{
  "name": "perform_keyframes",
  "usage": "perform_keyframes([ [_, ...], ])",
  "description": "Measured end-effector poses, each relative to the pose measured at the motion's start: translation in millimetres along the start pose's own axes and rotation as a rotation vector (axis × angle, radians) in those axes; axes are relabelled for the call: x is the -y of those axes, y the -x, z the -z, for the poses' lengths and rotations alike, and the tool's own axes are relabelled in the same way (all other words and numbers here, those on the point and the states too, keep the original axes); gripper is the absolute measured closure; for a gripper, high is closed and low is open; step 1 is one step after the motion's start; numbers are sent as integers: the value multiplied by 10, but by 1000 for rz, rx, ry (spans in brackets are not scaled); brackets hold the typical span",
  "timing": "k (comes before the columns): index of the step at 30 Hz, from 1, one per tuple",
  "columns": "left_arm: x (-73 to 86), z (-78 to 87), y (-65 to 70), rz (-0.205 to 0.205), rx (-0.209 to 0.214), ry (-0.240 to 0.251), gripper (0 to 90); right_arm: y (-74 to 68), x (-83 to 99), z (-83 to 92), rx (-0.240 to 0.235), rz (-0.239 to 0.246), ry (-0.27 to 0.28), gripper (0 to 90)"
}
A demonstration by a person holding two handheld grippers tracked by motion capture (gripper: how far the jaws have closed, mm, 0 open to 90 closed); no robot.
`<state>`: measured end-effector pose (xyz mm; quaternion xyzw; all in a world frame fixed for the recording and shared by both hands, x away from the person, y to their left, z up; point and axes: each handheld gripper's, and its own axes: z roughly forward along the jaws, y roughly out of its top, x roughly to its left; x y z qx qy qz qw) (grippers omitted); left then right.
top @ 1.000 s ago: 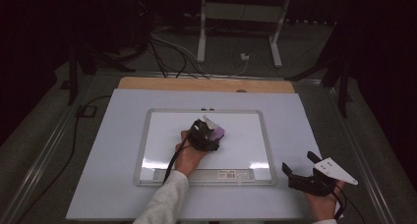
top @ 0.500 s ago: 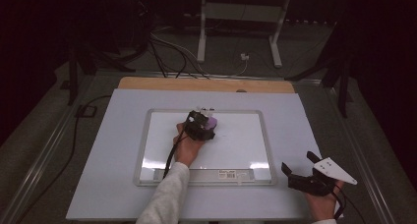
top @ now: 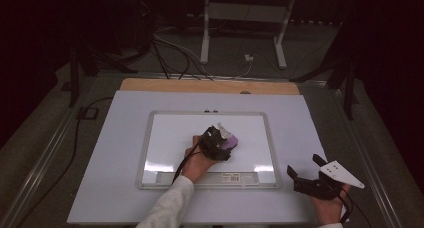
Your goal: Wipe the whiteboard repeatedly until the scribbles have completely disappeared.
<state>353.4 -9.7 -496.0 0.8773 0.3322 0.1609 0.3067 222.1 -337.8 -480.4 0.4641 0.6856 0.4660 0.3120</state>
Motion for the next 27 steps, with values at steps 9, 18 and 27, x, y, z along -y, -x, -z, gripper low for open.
perform_keyframes([
  [9,-36,-76,-329,106,-91,-15,415,-14,-1,-14,-1,6,-4,0],
  [18,-232,-228,-142,73,-80,-12,415,-8,0,-17,-2,6,-4,0],
  [27,-185,-124,60,-29,-32,-32,415,-2,0,0,0,3,0,0],
])
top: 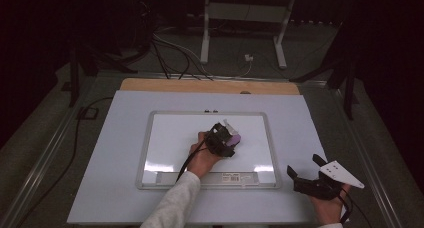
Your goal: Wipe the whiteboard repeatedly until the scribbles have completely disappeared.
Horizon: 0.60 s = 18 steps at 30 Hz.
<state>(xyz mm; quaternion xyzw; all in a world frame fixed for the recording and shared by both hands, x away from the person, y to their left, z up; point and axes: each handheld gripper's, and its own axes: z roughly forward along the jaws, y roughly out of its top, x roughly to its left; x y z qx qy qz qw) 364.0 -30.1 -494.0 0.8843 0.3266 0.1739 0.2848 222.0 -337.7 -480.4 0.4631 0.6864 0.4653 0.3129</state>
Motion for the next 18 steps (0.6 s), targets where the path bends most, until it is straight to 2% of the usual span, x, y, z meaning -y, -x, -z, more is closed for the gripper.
perform_keyframes([
  [6,86,23,-250,78,-54,-15,414,4,2,0,1,-2,-1,0],
  [9,73,-10,-309,108,-72,-11,414,-6,1,-8,-1,3,-3,0],
  [14,-10,-89,-269,139,-95,0,414,-14,3,-17,-4,4,-7,0],
  [18,-95,-131,-150,113,-73,0,414,-20,2,-24,-6,7,-8,0],
])
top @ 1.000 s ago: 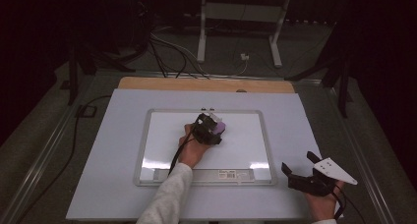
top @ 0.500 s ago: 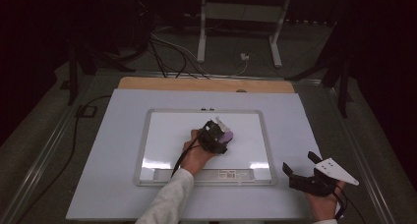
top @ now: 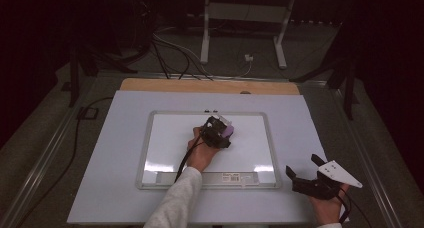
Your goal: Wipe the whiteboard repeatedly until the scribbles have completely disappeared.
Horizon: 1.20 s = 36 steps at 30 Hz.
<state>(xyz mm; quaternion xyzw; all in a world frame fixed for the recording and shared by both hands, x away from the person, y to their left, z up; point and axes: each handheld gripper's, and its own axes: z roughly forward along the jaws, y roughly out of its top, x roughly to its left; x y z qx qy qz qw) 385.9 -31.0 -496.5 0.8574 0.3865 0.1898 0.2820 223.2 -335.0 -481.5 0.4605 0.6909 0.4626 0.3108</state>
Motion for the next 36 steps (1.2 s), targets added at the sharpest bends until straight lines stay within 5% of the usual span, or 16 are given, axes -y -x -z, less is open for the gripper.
perform_keyframes([
  [5,6,47,174,-72,49,0,413,15,-1,15,3,-2,4,0],
  [9,83,127,137,-99,43,-14,413,36,2,29,7,-9,8,0],
  [16,132,96,-172,11,-17,-18,413,12,-1,18,2,-2,5,0],
  [22,39,17,-47,8,-38,-8,411,4,0,14,0,-1,2,0],
  [29,11,53,172,-81,37,-12,411,22,3,21,3,-5,4,0],
  [33,123,151,90,-95,26,-28,412,28,1,30,4,-10,7,0],
  [36,224,202,-122,-25,-13,-39,412,21,5,24,4,-8,4,0],
])
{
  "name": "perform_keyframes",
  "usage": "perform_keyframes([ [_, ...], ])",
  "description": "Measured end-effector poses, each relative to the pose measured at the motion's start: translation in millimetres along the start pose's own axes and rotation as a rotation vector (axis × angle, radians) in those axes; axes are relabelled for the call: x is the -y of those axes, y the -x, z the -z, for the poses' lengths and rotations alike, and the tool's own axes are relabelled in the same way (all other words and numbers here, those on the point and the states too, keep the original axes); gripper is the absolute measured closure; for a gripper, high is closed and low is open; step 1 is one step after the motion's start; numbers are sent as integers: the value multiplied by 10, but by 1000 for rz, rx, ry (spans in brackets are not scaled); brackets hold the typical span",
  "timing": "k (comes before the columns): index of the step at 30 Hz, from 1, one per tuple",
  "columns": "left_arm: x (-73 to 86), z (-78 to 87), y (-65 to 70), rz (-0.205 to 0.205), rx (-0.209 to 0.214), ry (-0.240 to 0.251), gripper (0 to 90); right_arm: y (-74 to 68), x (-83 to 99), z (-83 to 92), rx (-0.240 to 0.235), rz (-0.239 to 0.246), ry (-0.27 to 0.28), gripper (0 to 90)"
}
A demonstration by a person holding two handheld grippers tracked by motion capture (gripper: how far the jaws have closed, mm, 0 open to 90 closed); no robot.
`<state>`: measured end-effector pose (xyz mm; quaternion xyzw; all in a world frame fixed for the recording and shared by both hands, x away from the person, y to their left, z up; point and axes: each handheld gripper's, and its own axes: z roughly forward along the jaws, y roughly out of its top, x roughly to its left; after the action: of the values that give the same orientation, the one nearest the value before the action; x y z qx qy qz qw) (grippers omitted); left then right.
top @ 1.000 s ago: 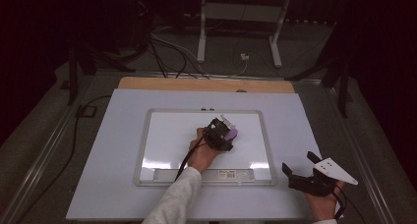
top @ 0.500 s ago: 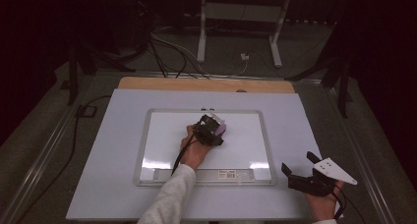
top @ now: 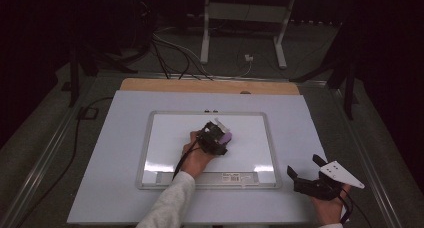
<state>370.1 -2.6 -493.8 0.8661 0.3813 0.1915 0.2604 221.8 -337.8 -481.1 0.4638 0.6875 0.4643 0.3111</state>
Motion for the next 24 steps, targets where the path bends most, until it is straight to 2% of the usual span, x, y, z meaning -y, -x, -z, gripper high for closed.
perform_keyframes([
  [3,109,60,-206,73,-41,1,412,-18,-7,-1,-3,7,2,0],
  [9,271,235,-476,164,-89,43,412,-13,-6,-21,-2,4,-4,0],
  [16,449,311,-689,242,-134,36,412,-12,-5,-9,0,5,-1,0],
  [24,607,305,-919,323,-182,19,412,-20,-4,-18,-2,4,-3,0],
])
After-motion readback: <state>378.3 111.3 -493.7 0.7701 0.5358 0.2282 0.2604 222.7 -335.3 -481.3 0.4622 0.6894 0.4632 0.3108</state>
